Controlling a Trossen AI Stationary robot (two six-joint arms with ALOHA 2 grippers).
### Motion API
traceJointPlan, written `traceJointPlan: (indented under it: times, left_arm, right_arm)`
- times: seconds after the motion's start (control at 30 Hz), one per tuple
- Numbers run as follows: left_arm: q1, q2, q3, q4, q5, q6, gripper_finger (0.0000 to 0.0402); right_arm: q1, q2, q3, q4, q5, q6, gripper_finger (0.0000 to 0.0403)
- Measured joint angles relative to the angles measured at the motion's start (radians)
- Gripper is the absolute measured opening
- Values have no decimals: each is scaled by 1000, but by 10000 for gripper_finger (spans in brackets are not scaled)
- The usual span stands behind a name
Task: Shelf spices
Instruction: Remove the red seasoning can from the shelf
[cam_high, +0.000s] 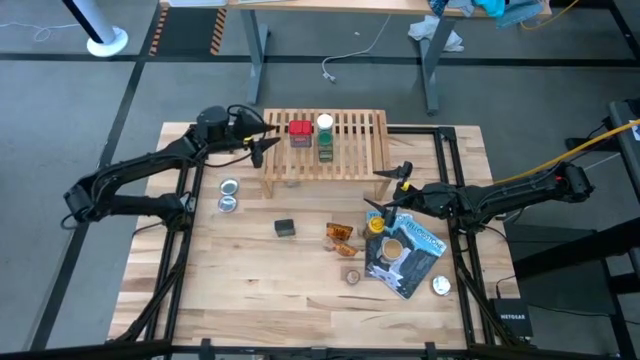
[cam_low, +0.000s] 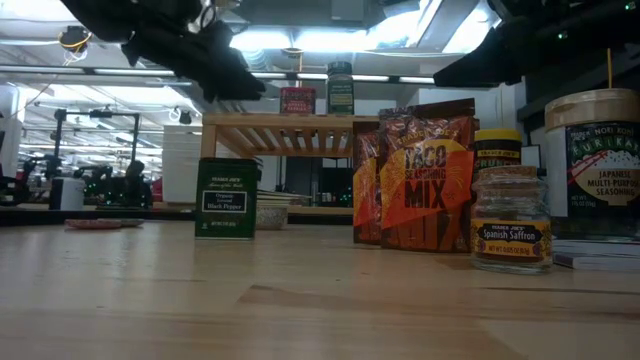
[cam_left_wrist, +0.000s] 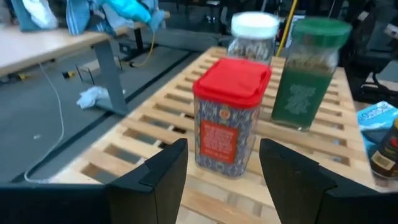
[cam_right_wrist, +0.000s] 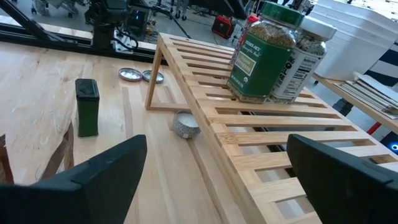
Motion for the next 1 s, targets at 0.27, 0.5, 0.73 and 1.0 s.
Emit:
traceJointPlan:
  times: [0.27,0.5,0.73,1.0]
  left_arm:
    - [-11,49,0,30,-13,32,194]
    - [-5,49,0,71,18,68,194]
    - [-2,49,0,118,48,5,215]
    - [7,50,0,136,48,3,280]
  right_arm:
    - [0,0,0,0,0,0,392]
    - [0,0,0,-1,0,0,392]
    - [0,0,0,-1,0,0,392]
    - [0,0,0,-2,0,0,392]
